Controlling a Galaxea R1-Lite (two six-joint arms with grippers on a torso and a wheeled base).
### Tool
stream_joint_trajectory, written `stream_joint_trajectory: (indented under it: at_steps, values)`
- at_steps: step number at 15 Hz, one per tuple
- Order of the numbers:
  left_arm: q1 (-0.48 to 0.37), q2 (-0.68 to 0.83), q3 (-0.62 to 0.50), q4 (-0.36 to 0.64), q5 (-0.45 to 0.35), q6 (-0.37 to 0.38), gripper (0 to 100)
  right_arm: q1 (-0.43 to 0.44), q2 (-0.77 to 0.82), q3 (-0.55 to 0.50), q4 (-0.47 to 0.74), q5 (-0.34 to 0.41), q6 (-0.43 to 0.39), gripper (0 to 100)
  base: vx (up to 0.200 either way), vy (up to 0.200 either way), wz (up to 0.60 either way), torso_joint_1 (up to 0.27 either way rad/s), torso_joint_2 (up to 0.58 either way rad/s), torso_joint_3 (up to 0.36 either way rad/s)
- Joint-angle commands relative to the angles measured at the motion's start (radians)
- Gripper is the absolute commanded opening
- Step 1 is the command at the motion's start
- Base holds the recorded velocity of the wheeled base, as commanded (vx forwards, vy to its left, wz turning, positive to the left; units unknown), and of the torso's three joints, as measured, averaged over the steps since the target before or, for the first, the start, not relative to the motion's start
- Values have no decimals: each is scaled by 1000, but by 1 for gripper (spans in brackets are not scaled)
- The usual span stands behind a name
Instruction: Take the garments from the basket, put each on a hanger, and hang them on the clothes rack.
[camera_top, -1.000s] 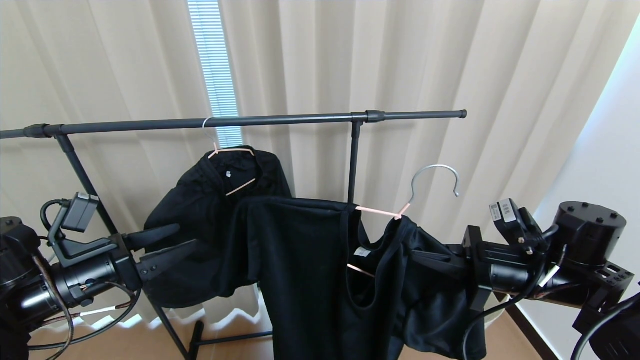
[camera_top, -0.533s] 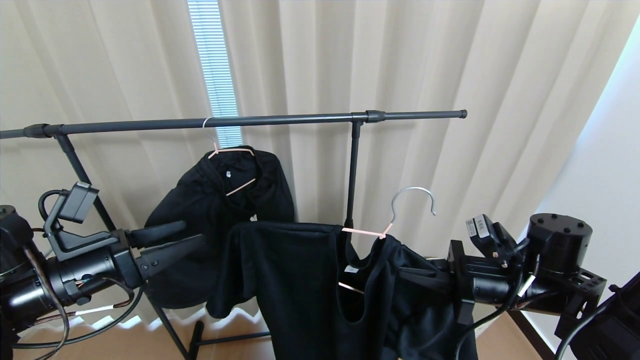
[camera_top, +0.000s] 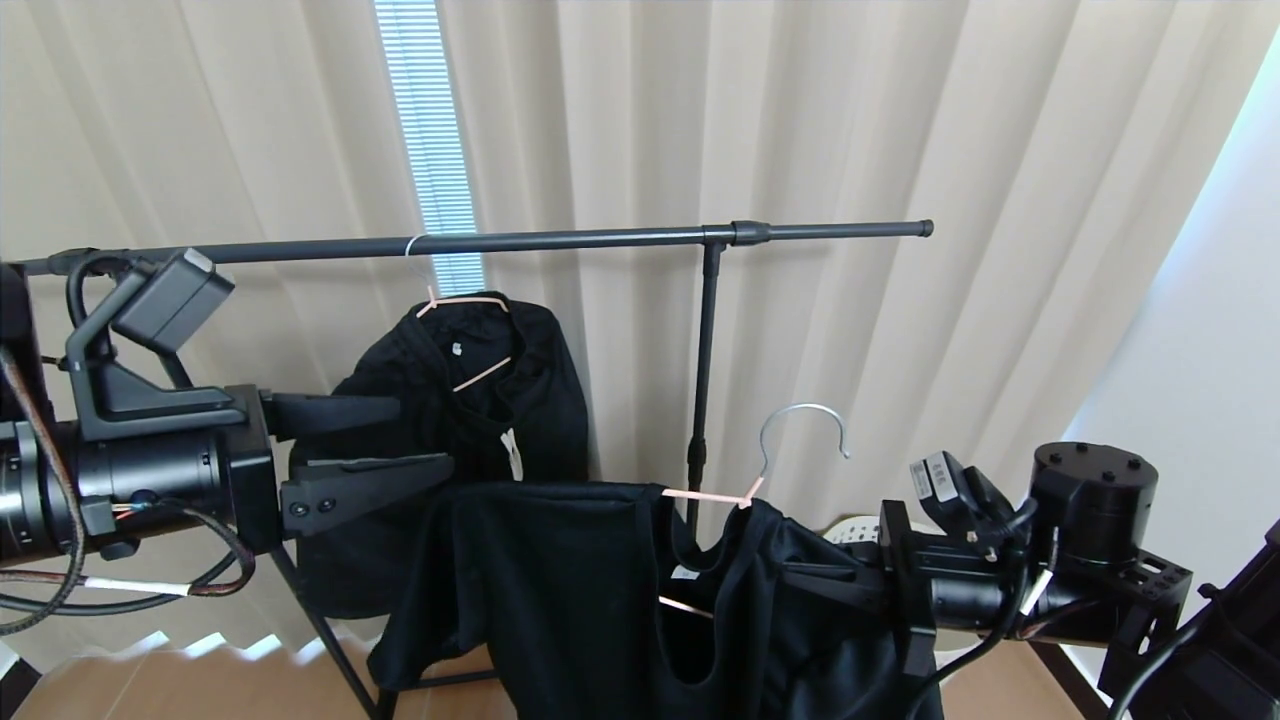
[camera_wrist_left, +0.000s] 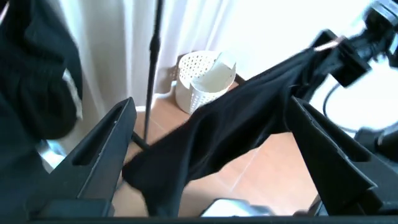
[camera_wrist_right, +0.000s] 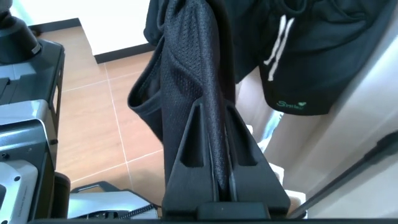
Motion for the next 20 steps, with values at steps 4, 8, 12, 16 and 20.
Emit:
stream_joint_trajectory:
  at_steps: [4, 8, 12, 16, 20]
  values:
    - [-135, 146, -184, 152, 4, 250, 100, 30, -1, 16, 0, -1, -2, 0, 0, 0, 0, 0, 0, 0]
    - [-201, 218, -205, 151, 4, 402, 100, 44, 6, -13, 0, -1, -8, 0, 0, 0, 0, 0, 0, 0]
    - [-269, 293, -237, 148, 1, 477, 100, 57, 4, -27, 2, -1, -8, 0, 0, 0, 0, 0, 0, 0]
    - [-293, 307, -242, 148, 0, 523, 100, 57, 2, -30, 0, -1, -8, 0, 0, 0, 0, 0, 0, 0]
    - [-295, 309, -216, 151, 0, 585, 100, 57, -4, -33, 0, -1, -8, 0, 0, 0, 0, 0, 0, 0]
